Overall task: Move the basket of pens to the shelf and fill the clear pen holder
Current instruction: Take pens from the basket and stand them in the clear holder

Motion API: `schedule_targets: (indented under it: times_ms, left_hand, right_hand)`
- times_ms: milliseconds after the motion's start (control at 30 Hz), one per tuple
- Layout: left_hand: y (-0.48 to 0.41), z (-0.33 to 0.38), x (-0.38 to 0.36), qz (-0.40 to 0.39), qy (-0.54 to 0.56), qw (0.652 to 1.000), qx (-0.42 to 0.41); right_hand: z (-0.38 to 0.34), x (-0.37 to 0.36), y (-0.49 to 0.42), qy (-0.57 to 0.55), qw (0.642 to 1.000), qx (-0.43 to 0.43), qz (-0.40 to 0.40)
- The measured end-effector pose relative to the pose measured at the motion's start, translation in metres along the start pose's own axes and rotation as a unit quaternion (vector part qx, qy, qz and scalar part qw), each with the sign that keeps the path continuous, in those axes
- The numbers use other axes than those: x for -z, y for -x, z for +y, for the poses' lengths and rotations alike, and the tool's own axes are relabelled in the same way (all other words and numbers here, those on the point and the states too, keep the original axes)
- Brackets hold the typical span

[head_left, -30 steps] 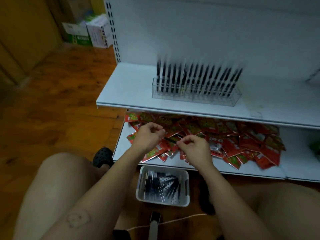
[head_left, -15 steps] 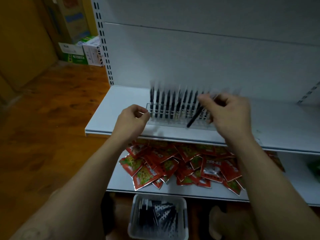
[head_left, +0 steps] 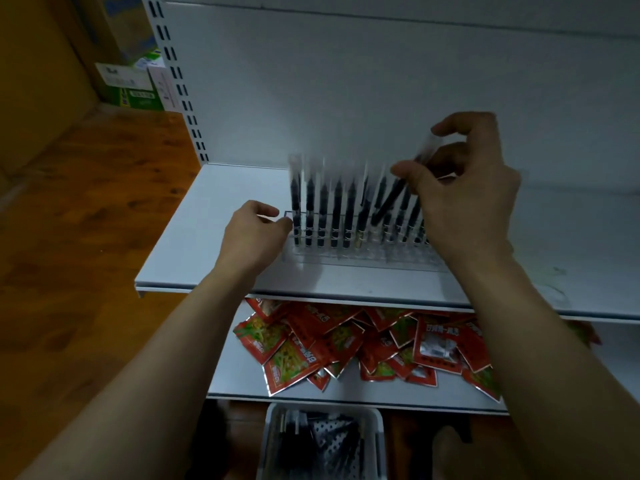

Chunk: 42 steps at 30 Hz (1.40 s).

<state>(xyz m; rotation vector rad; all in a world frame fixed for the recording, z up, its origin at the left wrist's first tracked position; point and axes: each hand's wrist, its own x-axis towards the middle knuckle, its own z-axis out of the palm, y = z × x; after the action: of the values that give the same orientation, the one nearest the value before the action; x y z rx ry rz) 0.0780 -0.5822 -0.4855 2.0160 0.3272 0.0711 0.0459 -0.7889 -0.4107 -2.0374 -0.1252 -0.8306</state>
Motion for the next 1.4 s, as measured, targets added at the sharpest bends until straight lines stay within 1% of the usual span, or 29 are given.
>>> schedule_targets:
  times_ms: [133, 233, 300, 400, 467, 567, 633, 667, 767, 833, 1033, 1233, 1333, 1400]
  left_hand:
    - [-0.001, 0.0, 0.001, -0.01, 0.008, 1.0, 0.01]
    - [-0.001, 0.0, 0.001, -0.013, 0.014, 1.0, 0.007]
    - [0.001, 0.001, 0.001, -0.013, 0.016, 1.0, 0.004]
    - [0.005, 0.0, 0.001, -0.012, 0.016, 1.0, 0.004]
    - [0.007, -0.001, 0.002, -0.011, 0.017, 1.0, 0.003]
    - [0.009, -0.002, 0.002, -0.01, 0.017, 1.0, 0.001]
    - [0.01, -0.002, 0.001, -0.008, 0.014, 1.0, -0.002]
    - [0.01, -0.002, 0.001, -0.007, 0.011, 1.0, -0.004]
    - [0.011, -0.002, 0.001, -0.004, 0.004, 1.0, -0.008]
    - [0.011, -0.003, 0.001, -0.003, 0.003, 1.0, -0.009]
    - [0.02, 0.0, 0.005, 0.006, -0.005, 1.0, -0.018]
    - [0.056, -0.007, 0.016, 0.011, -0.021, 0.999, -0.032]
    - [0.084, -0.01, 0.016, -0.011, -0.015, 0.999, -0.045]
    - [0.1, -0.013, 0.011, -0.032, -0.024, 0.998, -0.053]
  right_hand:
    - [0.006, -0.006, -0.002, 0.007, 1.0, 0.001, 0.004]
    - [0.01, -0.006, -0.004, 0.007, 1.0, 0.003, 0.019]
    - [0.015, -0.005, -0.005, 0.009, 1.0, -0.003, 0.015]
    - [0.023, -0.008, -0.001, 0.028, 0.999, -0.013, -0.031]
    - [0.025, -0.011, 0.004, 0.046, 0.997, 0.0, -0.06]
    - [0.023, -0.009, 0.005, 0.088, 0.994, 0.041, -0.045]
    - [0.022, -0.003, 0.005, 0.109, 0.992, 0.051, -0.045]
    - [0.021, 0.0, 0.006, 0.12, 0.989, 0.057, -0.059]
    - [0.019, 0.001, 0.012, 0.166, 0.974, 0.08, -0.134]
    - [0.019, -0.001, 0.016, 0.165, 0.972, 0.061, -0.158]
    - [0.013, 0.006, 0.029, 0.142, 0.977, 0.012, -0.161]
    - [0.0, 0.009, 0.054, 0.094, 0.98, -0.06, -0.163]
    - [-0.002, 0.006, 0.072, 0.064, 0.972, -0.1, -0.205]
    - [0.0, 0.003, 0.086, 0.077, 0.958, -0.118, -0.248]
